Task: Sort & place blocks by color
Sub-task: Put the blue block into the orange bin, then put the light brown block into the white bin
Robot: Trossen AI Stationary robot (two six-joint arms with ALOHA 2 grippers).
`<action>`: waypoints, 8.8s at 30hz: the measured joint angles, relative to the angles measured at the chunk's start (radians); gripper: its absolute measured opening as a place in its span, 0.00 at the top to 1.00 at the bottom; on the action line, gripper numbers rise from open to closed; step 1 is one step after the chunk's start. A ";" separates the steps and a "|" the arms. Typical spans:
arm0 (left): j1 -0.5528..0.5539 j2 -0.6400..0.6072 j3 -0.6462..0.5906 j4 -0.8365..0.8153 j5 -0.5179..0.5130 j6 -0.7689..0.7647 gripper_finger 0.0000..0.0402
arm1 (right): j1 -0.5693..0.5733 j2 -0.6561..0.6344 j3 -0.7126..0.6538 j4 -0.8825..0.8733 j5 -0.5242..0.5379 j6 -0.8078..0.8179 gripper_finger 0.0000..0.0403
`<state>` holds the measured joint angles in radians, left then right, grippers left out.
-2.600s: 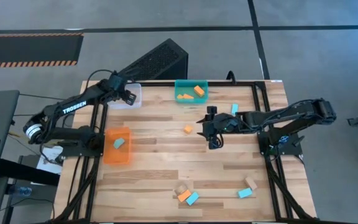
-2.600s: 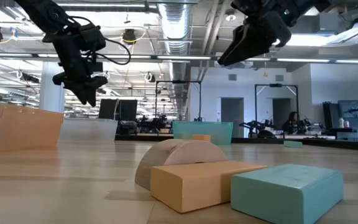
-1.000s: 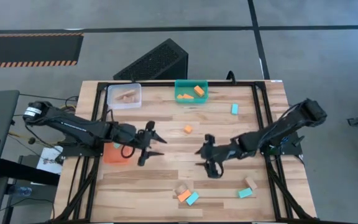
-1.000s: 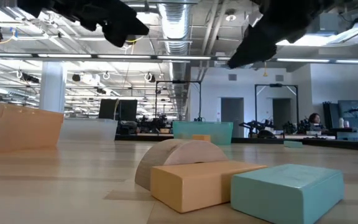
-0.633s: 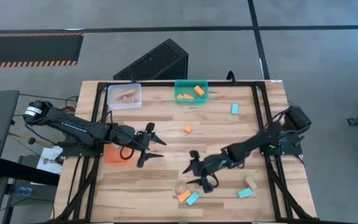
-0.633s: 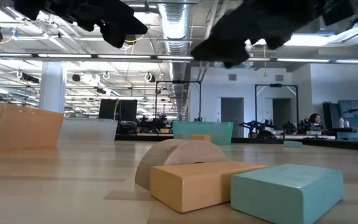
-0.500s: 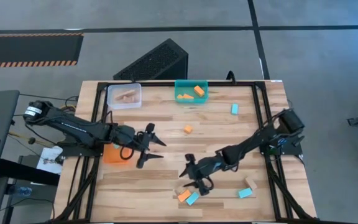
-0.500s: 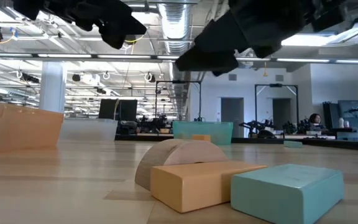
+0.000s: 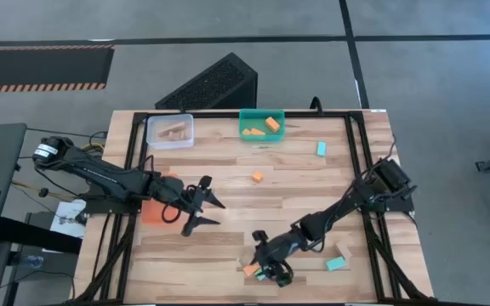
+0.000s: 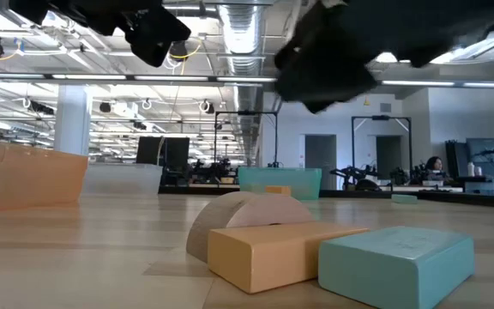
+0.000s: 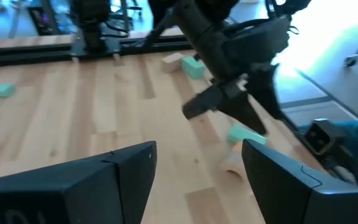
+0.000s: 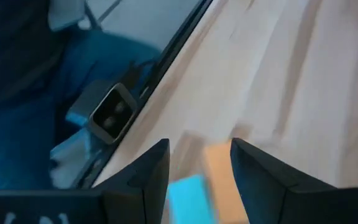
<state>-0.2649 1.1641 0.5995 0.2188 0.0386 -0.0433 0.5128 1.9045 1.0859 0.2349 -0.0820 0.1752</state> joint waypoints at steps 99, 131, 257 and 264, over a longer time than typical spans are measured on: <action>0.113 0.185 0.001 0.157 -0.083 -0.847 0.44 | -0.208 -0.118 0.130 -0.349 0.711 -0.450 0.68; 0.157 -0.038 0.103 -0.604 -0.234 -0.569 0.94 | -0.193 -0.132 0.131 -0.448 0.518 -0.212 0.36; 0.376 -0.331 -0.326 0.220 0.014 -0.334 0.44 | -0.290 -0.414 -0.315 0.062 0.314 -0.094 0.70; 0.379 -0.247 -0.326 0.276 0.086 -0.556 0.44 | -0.412 -0.410 -0.315 0.273 0.190 -0.430 0.69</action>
<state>0.1138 0.9168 0.2733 0.4948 0.1251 -0.5994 0.1007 1.4948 0.7704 0.5082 0.1076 -0.2549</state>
